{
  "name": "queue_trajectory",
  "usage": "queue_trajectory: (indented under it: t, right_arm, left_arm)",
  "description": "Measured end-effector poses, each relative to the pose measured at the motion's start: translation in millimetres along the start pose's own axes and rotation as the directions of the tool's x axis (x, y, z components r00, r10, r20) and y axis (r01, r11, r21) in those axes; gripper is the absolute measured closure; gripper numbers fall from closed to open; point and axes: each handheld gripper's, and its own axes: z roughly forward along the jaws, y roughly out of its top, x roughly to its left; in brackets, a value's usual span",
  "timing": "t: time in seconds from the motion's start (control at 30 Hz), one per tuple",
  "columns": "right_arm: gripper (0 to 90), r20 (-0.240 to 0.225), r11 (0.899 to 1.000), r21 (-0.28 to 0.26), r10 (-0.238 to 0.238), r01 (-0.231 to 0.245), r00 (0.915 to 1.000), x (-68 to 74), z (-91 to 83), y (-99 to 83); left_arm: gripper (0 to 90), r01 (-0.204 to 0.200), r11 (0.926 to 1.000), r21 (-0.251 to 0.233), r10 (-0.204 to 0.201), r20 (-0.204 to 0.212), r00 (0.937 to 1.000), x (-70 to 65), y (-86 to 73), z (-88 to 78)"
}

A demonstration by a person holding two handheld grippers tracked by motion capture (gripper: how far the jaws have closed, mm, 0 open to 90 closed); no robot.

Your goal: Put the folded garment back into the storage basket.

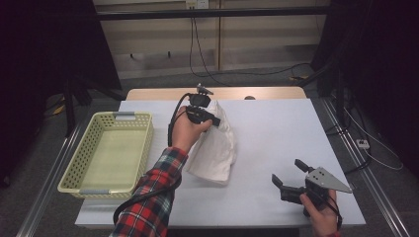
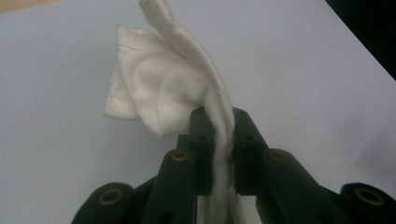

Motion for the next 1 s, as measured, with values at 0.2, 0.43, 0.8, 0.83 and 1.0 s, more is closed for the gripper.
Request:
queue_trajectory:
  t: [0.2, 0.43, 0.8, 0.83, 1.0]
  right_arm:
    - [4.0, 0.001, 1.0, 0.001, 0.0, 0.0, 1.0, -0.2, 0.0, -0.5]
    - [4.0, 0.005, 1.0, -0.002, 0.002, -0.002, 1.0, -1.0, -0.7, 0.7]
    - [3.7, 0.001, 1.0, -0.007, 0.001, -0.001, 1.0, -0.5, -0.3, 0.6]
    - [3.7, 0.0, 1.0, -0.008, 0.0, 0.0, 1.0, -0.3, -0.3, 0.7]
    - [3.7, 0.001, 1.0, -0.014, 0.0, 0.001, 1.0, -0.4, -0.9, 1.8]
  left_arm:
    - [81.4, -0.015, 0.9998, 0.015, 0.015, -0.004, 0.9999, -0.1, 2.1, -9.3]
    - [81.6, -0.029, 0.9994, 0.018, 0.029, -0.018, 0.9994, -3.4, 7.4, -23.4]
    - [81.6, -0.044, 0.9989, 0.014, 0.045, -0.048, 0.9979, -2.7, 14.1, -44.2]
    - [81.6, -0.046, 0.9989, 0.014, 0.046, -0.051, 0.9976, -2.4, 14.4, -45.5]
    - [81.7, -0.046, 0.9989, 0.011, 0.046, -0.053, 0.9975, -2.0, 16.3, -52.5]
